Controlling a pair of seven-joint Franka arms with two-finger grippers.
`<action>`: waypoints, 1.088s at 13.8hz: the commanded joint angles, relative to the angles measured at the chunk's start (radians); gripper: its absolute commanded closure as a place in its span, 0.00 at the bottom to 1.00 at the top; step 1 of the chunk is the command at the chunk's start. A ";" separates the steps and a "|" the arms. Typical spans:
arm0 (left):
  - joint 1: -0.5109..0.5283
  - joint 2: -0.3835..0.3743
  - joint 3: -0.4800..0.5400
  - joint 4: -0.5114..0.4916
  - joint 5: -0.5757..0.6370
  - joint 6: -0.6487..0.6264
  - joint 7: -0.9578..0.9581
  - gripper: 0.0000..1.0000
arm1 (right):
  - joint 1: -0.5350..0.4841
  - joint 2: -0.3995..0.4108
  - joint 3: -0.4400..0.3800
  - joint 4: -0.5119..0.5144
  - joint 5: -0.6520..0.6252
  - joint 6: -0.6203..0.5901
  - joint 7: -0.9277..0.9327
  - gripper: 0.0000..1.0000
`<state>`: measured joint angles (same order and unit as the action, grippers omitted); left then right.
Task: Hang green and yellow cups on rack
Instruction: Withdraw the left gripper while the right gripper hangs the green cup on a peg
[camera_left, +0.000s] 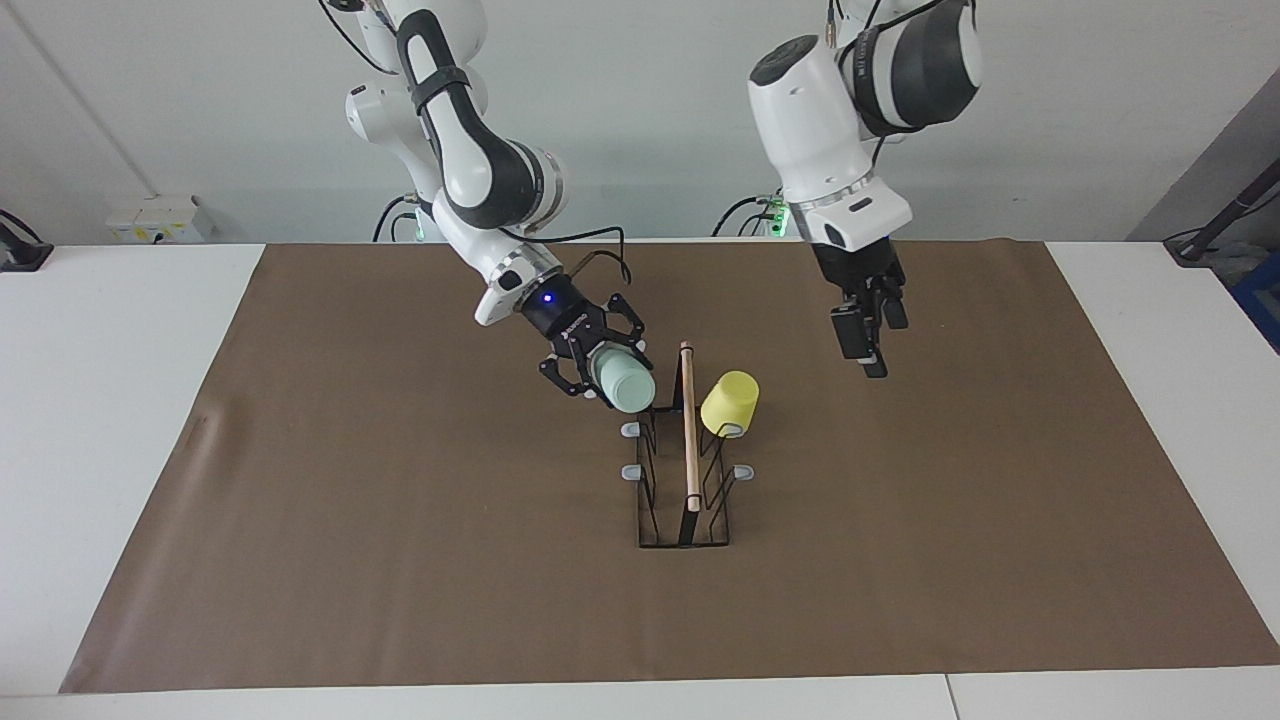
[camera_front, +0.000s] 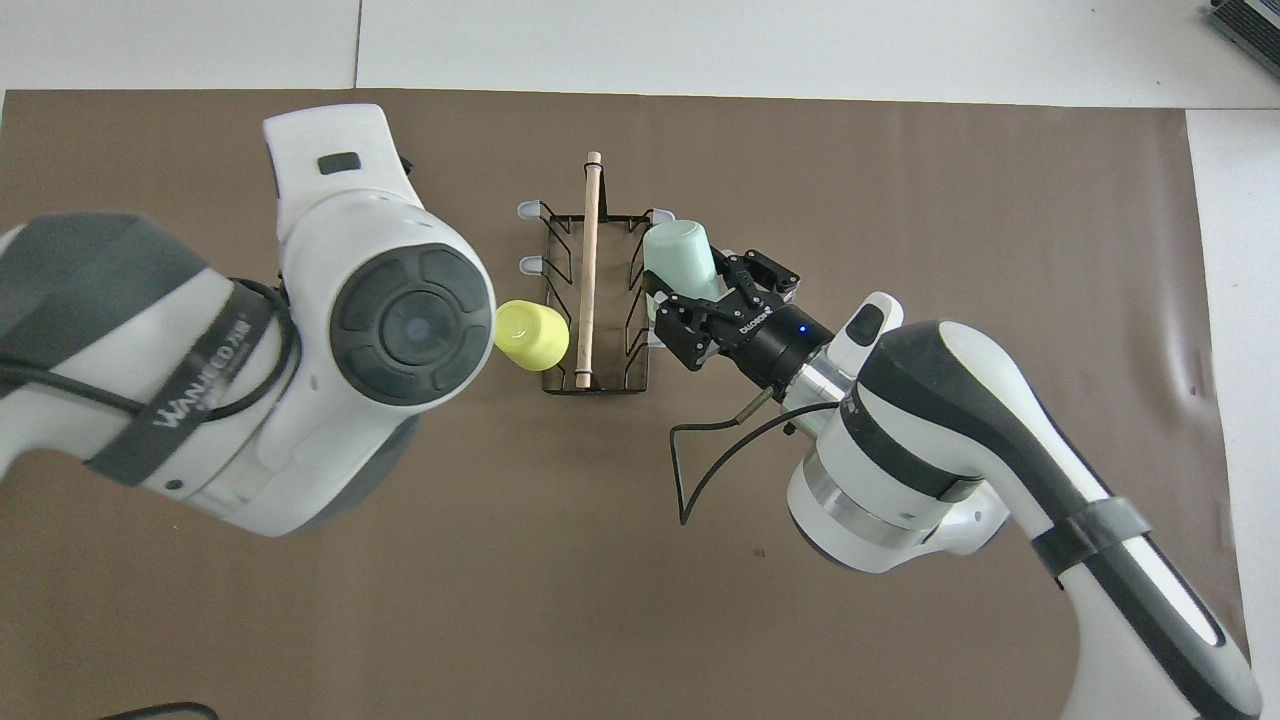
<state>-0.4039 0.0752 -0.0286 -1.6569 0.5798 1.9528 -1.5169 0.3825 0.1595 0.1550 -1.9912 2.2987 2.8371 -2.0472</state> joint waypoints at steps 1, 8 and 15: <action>0.111 -0.057 -0.011 -0.035 -0.165 0.061 0.237 0.00 | -0.013 0.008 0.000 0.005 0.031 0.012 -0.039 1.00; 0.365 -0.060 -0.010 -0.040 -0.556 0.077 0.936 0.00 | 0.024 0.044 -0.002 0.037 0.090 0.018 -0.044 1.00; 0.399 -0.098 -0.010 -0.018 -0.589 -0.136 1.508 0.00 | 0.015 0.014 -0.002 -0.050 0.226 -0.007 -0.238 1.00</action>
<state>-0.0119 0.0132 -0.0337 -1.6680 0.0057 1.8904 -0.1470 0.4096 0.1919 0.1509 -2.0032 2.4802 2.8389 -2.2195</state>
